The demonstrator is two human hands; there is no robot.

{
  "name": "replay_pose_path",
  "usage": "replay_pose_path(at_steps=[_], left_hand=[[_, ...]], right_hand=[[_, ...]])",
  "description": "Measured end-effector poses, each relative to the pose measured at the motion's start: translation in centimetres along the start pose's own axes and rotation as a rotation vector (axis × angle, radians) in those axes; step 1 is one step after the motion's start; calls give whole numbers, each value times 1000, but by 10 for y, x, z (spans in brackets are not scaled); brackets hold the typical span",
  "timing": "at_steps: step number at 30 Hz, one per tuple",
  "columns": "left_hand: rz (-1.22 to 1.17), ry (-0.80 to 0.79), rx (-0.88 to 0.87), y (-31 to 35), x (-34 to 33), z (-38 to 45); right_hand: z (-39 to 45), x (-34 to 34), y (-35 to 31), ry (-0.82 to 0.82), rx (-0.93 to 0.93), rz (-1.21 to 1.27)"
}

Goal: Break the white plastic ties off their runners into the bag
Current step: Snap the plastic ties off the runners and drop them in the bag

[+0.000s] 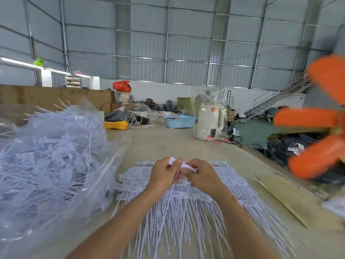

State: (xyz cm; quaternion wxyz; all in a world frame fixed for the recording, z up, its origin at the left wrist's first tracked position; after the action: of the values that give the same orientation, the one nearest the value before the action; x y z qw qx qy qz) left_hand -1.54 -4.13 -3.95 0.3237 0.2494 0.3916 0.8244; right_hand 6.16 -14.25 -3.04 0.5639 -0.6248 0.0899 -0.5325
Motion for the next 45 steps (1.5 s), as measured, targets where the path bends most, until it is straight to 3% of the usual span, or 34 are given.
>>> replay_pose_path(at_steps=[3,9,15,19,22,28,33,37,39,43,45], left_hand=[[-55,19,35,-6,2,-2],[-3,11,72,-17,5,-3],[70,-7,213,-18,6,-2],[-99,75,417,-18,9,0],[-180,71,442,-14,8,3],[-284,55,477,-10,2,3],[-287,103,393,-4,-5,6],[-56,324,399,-25,26,13],[-117,345,348,-33,42,16],[-375,34,308,-7,16,12],[-455,-154,353,2,-2,8]], right_hand=[[-2,-6,4,-91,-42,-27],[-4,-16,2,-56,46,-113],[-6,-19,-1,158,115,-495],[-11,-19,-12,278,323,-611],[-11,-14,-15,281,325,-543],[-5,0,-14,92,240,-345],[-15,9,-25,60,234,-182],[-36,36,-53,48,448,354],[-35,45,-58,41,471,646],[-24,11,-41,-81,179,587],[-18,-1,-30,10,126,426]])
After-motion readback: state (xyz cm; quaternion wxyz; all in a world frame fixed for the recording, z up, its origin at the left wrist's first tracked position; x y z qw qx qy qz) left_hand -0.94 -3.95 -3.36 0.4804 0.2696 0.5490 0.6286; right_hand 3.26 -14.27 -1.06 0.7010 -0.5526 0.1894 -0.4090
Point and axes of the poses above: each hand's wrist, its own z-axis towards the middle knuckle, its own x-axis out of the back of the hand, y = z × x, the point moved 3 cm from there along z, towards the middle knuckle, and after that the axes turned 12 degrees about -x, right-handed, at the moved point
